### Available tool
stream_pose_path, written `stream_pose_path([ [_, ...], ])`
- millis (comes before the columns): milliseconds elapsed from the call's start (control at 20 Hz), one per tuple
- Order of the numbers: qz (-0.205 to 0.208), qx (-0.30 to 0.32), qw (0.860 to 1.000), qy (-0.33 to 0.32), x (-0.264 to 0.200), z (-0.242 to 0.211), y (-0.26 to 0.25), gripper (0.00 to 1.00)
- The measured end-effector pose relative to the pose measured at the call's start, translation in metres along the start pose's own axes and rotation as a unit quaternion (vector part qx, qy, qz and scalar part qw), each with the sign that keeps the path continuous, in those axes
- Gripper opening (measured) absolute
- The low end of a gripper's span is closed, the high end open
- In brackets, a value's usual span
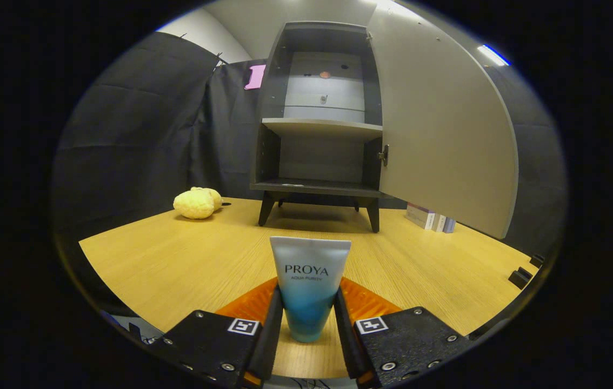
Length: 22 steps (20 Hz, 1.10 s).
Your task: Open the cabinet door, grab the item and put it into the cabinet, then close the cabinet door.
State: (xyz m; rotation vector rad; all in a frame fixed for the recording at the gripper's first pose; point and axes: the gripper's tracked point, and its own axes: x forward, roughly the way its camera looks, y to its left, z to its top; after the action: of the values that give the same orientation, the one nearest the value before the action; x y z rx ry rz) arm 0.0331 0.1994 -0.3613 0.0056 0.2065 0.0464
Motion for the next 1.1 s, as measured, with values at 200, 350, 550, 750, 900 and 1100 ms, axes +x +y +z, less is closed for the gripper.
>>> stream_pose_path([
  [200,-0.003,0.002,1.0,-0.008,0.002,0.056,-0.01,0.5],
  [350,0.002,0.015,1.0,-0.008,0.003,0.103,-0.008,0.5],
  [550,0.005,-0.018,1.0,-0.022,0.002,0.171,0.0,0.51],
  [750,0.029,-0.026,0.999,-0.033,0.002,0.243,0.018,0.5],
  [900,0.038,-0.014,0.998,-0.041,0.023,0.291,0.022,0.5],
  [1100,0.031,-0.007,0.998,-0.052,0.079,0.345,0.011,0.5],
])
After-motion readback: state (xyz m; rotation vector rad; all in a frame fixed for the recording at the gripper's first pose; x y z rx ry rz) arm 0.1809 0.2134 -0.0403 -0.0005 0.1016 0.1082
